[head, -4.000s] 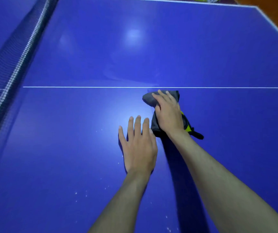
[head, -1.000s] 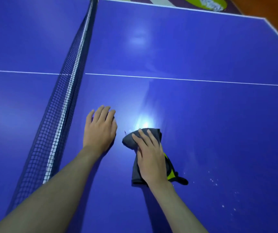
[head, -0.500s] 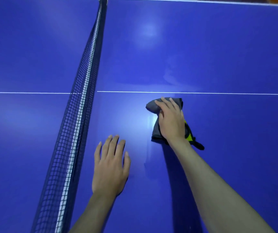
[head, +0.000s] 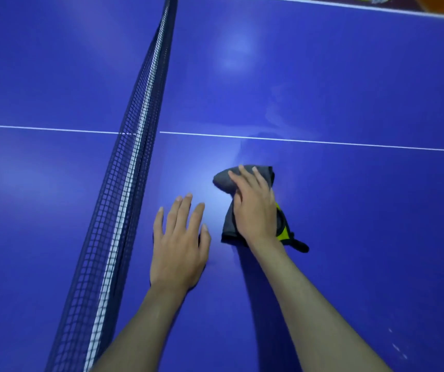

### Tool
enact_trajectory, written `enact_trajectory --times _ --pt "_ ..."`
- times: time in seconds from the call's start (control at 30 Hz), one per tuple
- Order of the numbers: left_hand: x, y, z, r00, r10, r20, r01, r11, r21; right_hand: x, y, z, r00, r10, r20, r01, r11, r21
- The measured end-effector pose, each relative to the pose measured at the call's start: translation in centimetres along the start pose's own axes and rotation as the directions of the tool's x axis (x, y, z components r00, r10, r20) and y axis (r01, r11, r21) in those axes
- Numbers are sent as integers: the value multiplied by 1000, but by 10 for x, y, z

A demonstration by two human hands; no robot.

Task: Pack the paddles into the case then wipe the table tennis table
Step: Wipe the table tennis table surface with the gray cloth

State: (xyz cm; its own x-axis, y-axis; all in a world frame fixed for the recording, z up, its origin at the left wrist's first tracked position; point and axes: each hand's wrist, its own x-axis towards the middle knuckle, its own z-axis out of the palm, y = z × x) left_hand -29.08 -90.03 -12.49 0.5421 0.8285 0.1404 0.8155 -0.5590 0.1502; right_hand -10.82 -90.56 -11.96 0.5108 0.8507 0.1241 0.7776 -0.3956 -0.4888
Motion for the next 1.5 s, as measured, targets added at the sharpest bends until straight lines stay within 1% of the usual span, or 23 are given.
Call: enact_trajectory --times 0.1,0.2,0.27,0.3,0.33,0.4,0.5,0.57,0.7,0.93,1.03,1.1,1.23,1.33,1.4,1.5 --pt "0 1 -2 1000 -8 -21 7 999 -36 -54 -9 4 998 -61 -13 61 998 4" --pt "0 0 -5 999 -8 -51 -2 981 -195 -108 -22 5 996 -84 4 84 996 -4" --pt "-3 -4 -11 995 -19 -100 -12 954 -301 -145 -34 1 995 -93 37 93 996 -13" --pt "-4 -7 -15 991 -38 -125 -5 946 -325 -161 -38 0 993 -98 58 99 995 -24" --pt "-4 -12 -18 988 -60 -141 12 947 -321 -173 -41 -1 991 -106 79 109 993 -39" --pt "-11 -23 -21 986 -88 -142 48 965 -259 -180 -41 -2 988 -125 93 131 989 -62" --pt "-25 -34 -19 995 -24 -93 10 989 -149 -157 -38 0 988 -139 64 144 986 -78" --pt "-30 -36 -16 998 -2 -56 -5 993 -116 -127 -35 5 988 -144 48 147 987 -72" --pt "-26 -35 -13 999 -38 -23 35 994 -103 -50 -29 14 994 -110 22 110 993 -32" --pt "-25 -38 -4 1000 -16 -24 14 996 -83 69 -25 24 1000 -28 6 28 999 -20" --pt "-24 -38 -2 1000 -4 -22 3 998 -69 102 -22 28 1000 -16 8 16 1000 -1" --pt "-23 -38 -1 1000 0 -22 -1 997 -76 107 -21 30 1000 -23 7 23 1000 14" --pt "-24 -39 -2 999 16 -44 -20 996 -89 75 -29 27 999 -36 19 35 999 6" --pt "-21 -42 -4 998 31 -52 -37 993 -112 20 -38 26 995 -101 25 101 995 15" --pt "-22 -42 -6 998 10 -63 -21 984 -179 -19 -44 25 990 -131 47 129 991 31" --pt "-25 -41 -22 992 -86 -90 46 927 -372 -76 -57 22 986 -142 86 141 990 22"
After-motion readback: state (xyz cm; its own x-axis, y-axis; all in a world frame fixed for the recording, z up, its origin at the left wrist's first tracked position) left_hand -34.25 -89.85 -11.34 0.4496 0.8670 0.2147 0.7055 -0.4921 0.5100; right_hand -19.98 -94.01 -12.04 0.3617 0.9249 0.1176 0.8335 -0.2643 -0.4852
